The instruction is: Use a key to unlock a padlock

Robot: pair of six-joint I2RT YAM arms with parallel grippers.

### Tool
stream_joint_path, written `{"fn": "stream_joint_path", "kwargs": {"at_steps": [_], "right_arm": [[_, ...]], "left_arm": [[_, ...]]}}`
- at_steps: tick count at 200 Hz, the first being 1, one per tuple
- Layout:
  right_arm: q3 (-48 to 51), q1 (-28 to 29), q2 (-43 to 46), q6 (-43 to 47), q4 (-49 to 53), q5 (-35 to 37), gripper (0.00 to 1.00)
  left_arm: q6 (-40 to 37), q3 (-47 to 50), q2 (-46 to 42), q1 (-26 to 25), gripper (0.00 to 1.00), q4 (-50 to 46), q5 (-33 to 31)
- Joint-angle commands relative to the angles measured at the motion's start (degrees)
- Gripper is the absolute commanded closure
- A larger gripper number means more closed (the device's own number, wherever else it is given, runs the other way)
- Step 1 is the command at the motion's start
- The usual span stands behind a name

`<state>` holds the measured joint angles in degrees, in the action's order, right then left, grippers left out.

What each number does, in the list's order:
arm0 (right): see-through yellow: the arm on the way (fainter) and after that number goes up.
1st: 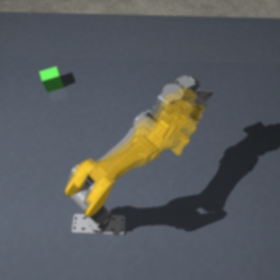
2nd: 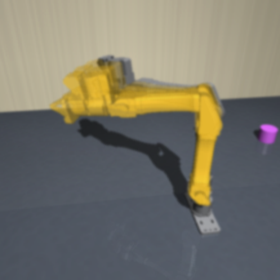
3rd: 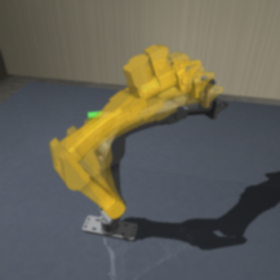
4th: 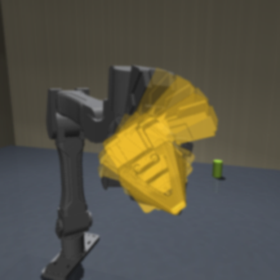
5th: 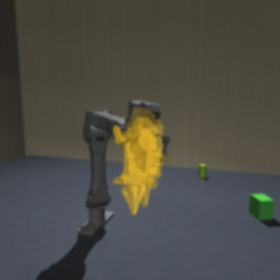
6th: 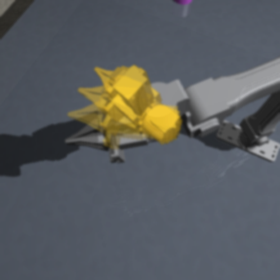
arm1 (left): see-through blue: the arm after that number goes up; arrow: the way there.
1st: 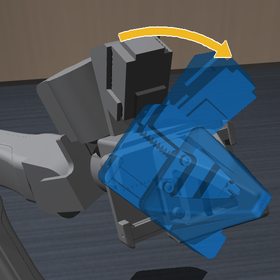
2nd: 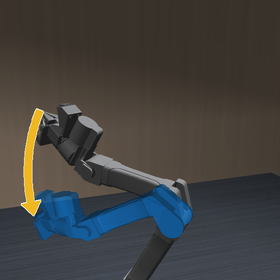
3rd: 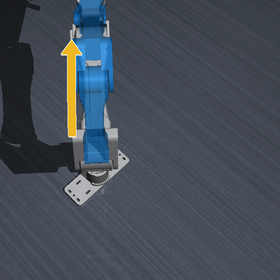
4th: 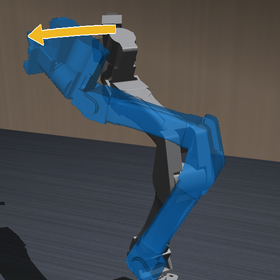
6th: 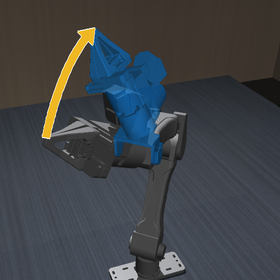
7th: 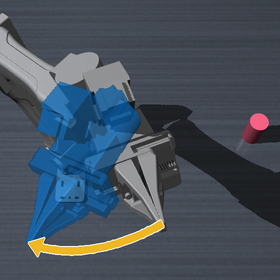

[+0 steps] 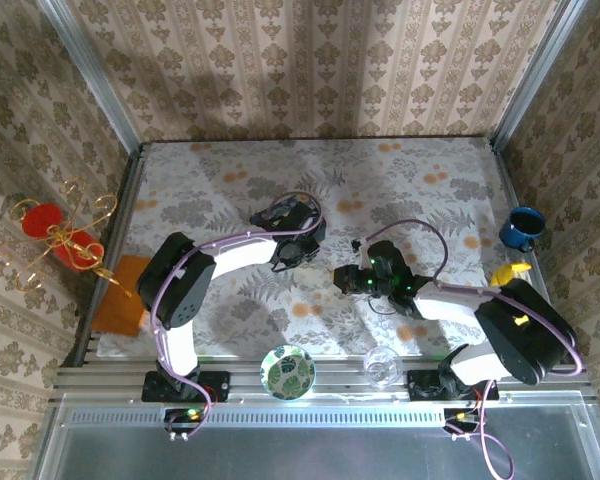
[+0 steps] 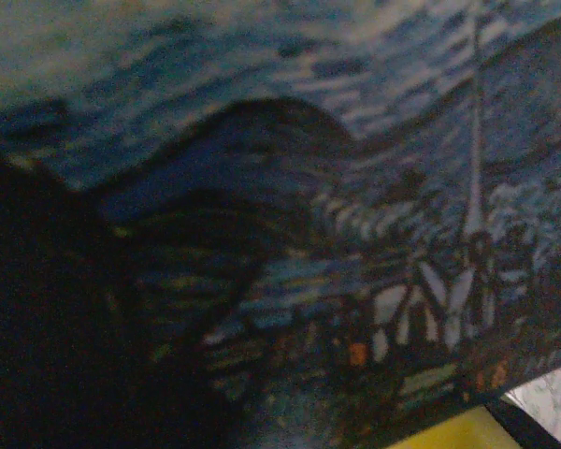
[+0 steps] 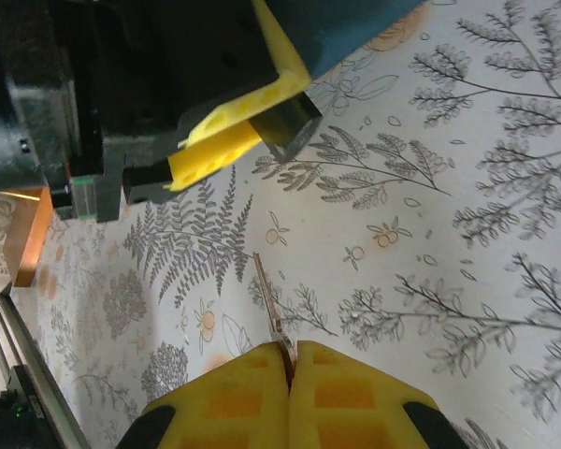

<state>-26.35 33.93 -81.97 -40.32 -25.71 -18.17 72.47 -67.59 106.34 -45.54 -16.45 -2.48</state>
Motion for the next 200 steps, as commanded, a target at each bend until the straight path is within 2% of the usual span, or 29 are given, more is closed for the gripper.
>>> {"fn": "stream_joint_path", "kwargs": {"at_steps": [1, 78, 200], "right_arm": [[-0.3, -0.3, -3.9, 0.0, -7.2, -2.7, 1.00], [0.3, -2.1, -13.7, -3.9, -19.7, -5.4, 1.00], [3.1, -5.6, -20.4, -6.1, -31.5, -8.6, 1.00]], "left_arm": [[1.8, 0.9, -1.5, -0.4, 0.93, 1.2, 4.3], [0.7, 2.5, -2.9, -0.3, 0.93, 3.1, 6.2], [0.2, 3.3, -3.3, 0.7, 0.93, 5.4, 10.3]]}}
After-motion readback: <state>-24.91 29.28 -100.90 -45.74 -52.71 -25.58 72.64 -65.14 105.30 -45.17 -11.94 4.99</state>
